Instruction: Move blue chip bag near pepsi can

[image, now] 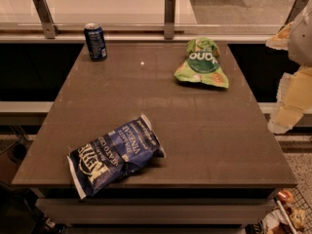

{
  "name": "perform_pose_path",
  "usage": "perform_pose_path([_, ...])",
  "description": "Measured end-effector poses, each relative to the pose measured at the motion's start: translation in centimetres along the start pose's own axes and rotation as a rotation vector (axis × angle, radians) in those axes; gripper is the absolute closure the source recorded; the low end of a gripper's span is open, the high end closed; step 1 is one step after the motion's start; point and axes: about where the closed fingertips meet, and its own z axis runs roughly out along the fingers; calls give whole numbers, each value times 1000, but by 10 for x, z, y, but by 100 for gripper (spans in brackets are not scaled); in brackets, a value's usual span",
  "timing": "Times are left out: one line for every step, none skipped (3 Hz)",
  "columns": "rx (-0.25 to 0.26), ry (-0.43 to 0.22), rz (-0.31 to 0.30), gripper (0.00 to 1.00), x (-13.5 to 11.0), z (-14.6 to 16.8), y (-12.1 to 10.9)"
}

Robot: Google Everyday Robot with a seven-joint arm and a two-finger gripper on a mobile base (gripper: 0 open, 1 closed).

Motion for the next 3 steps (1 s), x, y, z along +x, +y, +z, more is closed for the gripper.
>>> perform_pose_path([0, 0, 0, 0, 0, 0, 0])
perform_pose_path([-8, -69, -11, 0, -7, 4, -2])
perform_pose_path([-53, -195, -43, 0, -31, 31, 2])
